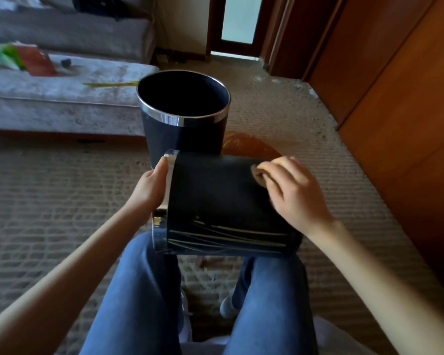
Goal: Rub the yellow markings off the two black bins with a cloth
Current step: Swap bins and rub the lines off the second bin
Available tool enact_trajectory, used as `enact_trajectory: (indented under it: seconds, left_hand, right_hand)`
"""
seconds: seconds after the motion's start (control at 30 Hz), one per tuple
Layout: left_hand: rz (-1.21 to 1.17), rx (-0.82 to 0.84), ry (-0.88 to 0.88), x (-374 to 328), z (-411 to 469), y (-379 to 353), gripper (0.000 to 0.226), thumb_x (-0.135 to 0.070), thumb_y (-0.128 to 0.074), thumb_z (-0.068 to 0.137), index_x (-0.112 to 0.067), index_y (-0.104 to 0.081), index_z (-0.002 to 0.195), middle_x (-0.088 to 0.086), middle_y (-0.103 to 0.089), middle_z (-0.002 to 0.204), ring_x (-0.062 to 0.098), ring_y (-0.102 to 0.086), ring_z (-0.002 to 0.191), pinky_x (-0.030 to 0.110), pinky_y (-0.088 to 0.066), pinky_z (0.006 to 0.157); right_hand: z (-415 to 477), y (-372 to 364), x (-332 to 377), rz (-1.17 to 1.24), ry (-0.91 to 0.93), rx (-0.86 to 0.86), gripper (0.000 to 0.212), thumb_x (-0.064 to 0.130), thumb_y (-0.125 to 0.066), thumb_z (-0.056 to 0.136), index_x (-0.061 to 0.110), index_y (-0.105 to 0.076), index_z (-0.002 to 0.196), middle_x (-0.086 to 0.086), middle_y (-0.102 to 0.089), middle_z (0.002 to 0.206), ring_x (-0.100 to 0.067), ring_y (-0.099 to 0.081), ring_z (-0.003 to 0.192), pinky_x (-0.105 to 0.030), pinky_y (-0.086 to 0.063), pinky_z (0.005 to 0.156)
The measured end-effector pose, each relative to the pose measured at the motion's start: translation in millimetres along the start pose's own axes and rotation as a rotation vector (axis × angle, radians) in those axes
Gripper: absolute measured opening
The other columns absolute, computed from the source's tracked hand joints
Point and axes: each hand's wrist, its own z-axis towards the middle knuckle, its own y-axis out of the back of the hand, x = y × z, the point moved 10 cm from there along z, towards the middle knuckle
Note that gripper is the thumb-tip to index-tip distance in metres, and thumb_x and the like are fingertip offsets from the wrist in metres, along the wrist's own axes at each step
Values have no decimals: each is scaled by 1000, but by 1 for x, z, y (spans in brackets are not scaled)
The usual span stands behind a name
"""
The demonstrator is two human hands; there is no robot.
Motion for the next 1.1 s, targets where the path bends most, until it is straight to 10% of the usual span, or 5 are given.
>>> enact_trajectory:
  seconds: [0.17,0.37,0.57,0.77,1.1]
  left_hand:
    - [15,-33,-26,0,3,0,63,-64,-34,100,-8,-59,80,0,-47,52,14,-44,49,32,-36,55]
    - [4,-16,-253,23,-46,11,47,-54,-41,102,-12,-55,87,0,-54,74,13,-51,69,41,-44,70]
    - [79,48,-287,49,-92,8,22,-23,-37,107,-26,-59,106,-13,-66,95,-20,-59,86,0,-40,78]
    - [28,46,-247,44,-83,8,25,-25,-40,107,-26,-62,96,-7,-68,91,-8,-64,81,19,-47,82]
    - [-121,45,-171,19,-65,3,40,-31,-44,106,-11,-55,73,-10,-47,49,4,-41,44,15,-35,42]
  right_hand:
    - [-73,22,-53,-153,-172,74,25,13,-52,97,1,-69,111,-16,-62,103,-34,-60,94,-43,-51,84]
    - [-110,-2,-83,172,-552,121,25,10,-47,102,0,-55,124,-15,-64,111,-16,-58,98,-20,-41,83]
    - [-121,-11,-91,404,-781,52,26,27,-40,99,19,-50,121,2,-60,92,-8,-57,72,-19,-40,62]
    - [-122,-26,-95,762,-1109,-192,14,11,-37,103,19,-49,104,0,-56,87,-13,-54,73,-13,-45,54]
    - [-103,-24,-120,721,-1089,-91,20,27,-51,103,21,-55,121,5,-60,116,-13,-57,109,-29,-44,90]
